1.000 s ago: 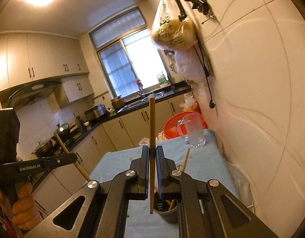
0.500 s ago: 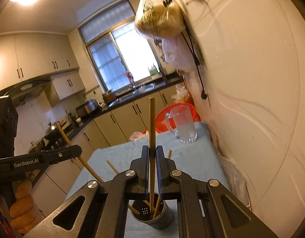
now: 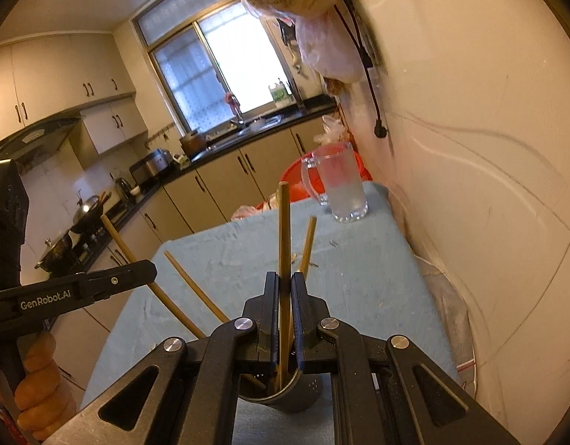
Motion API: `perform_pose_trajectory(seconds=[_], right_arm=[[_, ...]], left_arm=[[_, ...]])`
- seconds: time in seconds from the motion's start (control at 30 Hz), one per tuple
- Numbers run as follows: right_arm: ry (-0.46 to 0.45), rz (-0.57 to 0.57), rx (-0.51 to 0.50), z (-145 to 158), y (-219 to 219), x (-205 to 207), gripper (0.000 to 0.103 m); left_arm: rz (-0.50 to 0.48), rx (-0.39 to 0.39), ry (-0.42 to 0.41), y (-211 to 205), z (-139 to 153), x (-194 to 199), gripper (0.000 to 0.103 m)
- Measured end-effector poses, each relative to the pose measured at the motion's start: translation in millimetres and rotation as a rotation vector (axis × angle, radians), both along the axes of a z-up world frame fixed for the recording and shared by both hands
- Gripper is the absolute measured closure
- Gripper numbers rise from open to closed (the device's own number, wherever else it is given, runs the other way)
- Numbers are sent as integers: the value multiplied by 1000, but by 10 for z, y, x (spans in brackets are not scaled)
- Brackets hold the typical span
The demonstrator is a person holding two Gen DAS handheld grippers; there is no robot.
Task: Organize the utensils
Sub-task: 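Open both grippers to release the chopsticks into the cup, then move both open grippers down over the chopstick pile on the towel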
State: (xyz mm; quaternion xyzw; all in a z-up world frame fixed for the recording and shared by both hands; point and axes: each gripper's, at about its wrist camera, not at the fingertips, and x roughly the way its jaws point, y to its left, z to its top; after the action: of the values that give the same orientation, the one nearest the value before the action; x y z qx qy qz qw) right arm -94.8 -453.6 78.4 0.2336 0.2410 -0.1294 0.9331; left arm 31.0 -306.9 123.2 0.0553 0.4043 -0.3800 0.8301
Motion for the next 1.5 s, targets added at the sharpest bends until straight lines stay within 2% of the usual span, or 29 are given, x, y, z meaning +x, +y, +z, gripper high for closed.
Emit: perform_pose_trajectory(seconds=[0.27,0.43,0.5,0.6,0.67,0.73,0.83,0.9,0.97,1.03,1.1,1.2,1.37,1.5], right_arm=[[43,-5,26,-172,-65,89,95],[46,-9,37,-167,-72,69,94],[42,-9,39,-124,-78,101,87],[25,-16,33,-65,-67,37,82],[11,-19,30,-15,-51,-31,82],[-1,-25,29,26,-44,-90,82],[-19,-39,19,79,5,-215,70],[-27,-47,13,112,45,-283,53],[-29,-49,5,137,93,-339,44],[-24,-53,-4,147,167,-394,32],[-21,-58,-11,140,241,-437,16],[-1,-55,-42,102,420,-482,6],[76,19,-60,-116,809,-408,3],[152,104,-55,-378,1124,-275,2]], left_arm=[[-11,3,17,-23,-132,62,97],[-9,1,13,-8,-131,62,97],[-7,-4,17,6,-121,61,96],[-5,-18,8,54,-78,43,90],[0,-24,2,97,-46,25,81],[7,-34,-5,156,-11,-1,80],[17,-51,-12,277,53,-39,78],[31,-62,-26,387,94,-75,71],[55,-68,-47,510,126,-106,60],[75,-71,-53,644,127,-134,54],[97,-74,-56,791,119,-155,50],[139,-64,-66,1073,48,-171,42],[203,-31,-39,1558,-185,-143,37],[267,26,26,1978,-536,-42,37]])
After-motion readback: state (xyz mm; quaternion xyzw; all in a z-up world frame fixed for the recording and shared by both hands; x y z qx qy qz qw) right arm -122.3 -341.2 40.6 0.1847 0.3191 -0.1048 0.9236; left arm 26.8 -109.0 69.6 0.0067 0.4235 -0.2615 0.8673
